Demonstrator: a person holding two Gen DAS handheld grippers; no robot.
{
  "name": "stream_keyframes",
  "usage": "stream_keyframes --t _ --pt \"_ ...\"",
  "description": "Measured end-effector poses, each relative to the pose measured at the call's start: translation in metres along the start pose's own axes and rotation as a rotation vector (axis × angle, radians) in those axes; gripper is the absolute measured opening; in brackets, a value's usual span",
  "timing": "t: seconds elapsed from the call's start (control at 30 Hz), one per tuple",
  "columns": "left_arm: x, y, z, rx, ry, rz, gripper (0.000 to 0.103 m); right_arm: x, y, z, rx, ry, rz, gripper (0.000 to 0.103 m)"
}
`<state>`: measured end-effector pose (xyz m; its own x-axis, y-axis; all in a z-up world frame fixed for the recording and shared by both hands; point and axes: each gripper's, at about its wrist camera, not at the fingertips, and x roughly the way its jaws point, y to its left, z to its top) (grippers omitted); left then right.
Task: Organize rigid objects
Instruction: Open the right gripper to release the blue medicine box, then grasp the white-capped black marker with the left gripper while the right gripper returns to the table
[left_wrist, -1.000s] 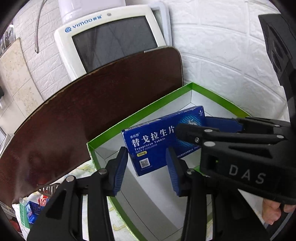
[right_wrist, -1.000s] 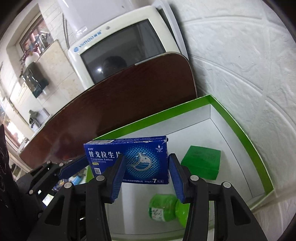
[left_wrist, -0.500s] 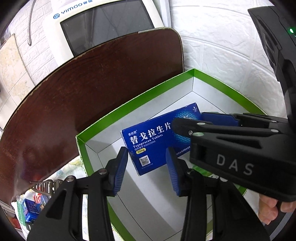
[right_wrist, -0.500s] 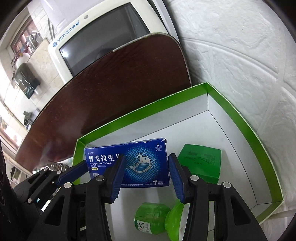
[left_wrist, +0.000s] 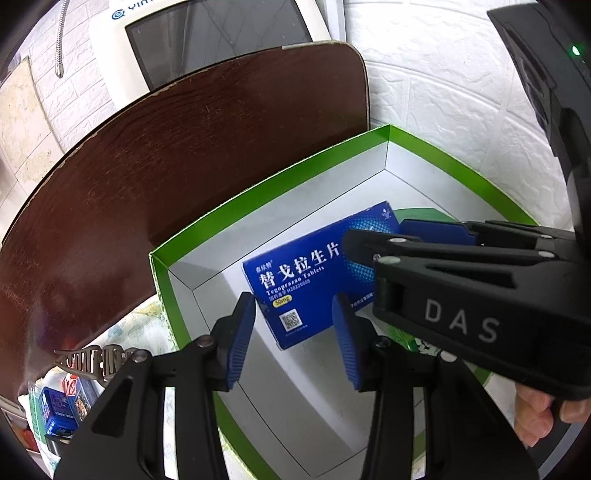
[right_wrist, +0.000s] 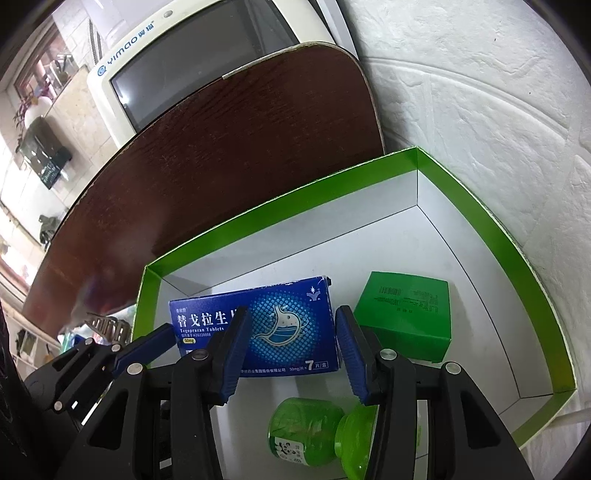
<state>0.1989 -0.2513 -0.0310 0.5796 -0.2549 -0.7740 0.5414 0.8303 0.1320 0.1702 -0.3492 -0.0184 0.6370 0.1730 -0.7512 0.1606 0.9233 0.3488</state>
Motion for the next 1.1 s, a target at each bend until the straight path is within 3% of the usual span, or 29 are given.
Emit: stream_keyframes --t 0.17,0.4,0.7,0.97,1.1 --pt "-0.016 0.005 -0.004 -0.008 -0.032 0.004 0.064 -0.003 0.007 0.0 0.004 -0.007 -0.019 0.049" --pt "-0.04 0.027 -0.014 -0.045 -0.071 0.024 0.064 -0.02 0.017 -0.001 0.012 -0.03 -0.027 0.049" --pt "-0.071 0.082 -0.043 -0.157 -0.094 0.111 0.064 -0.041 0.063 -0.011 -0.084 -0.047 0.031 0.049" --pt "-0.093 0.14 -0.1 -0.279 -0.089 0.182 0.065 -0.037 0.128 -0.034 -0.204 -0.001 0.095 0.05" --pt "-0.094 0.167 -0.132 -0.361 -0.066 0.182 0.065 -0.029 0.16 -0.053 -0.267 0.037 0.114 0.05"
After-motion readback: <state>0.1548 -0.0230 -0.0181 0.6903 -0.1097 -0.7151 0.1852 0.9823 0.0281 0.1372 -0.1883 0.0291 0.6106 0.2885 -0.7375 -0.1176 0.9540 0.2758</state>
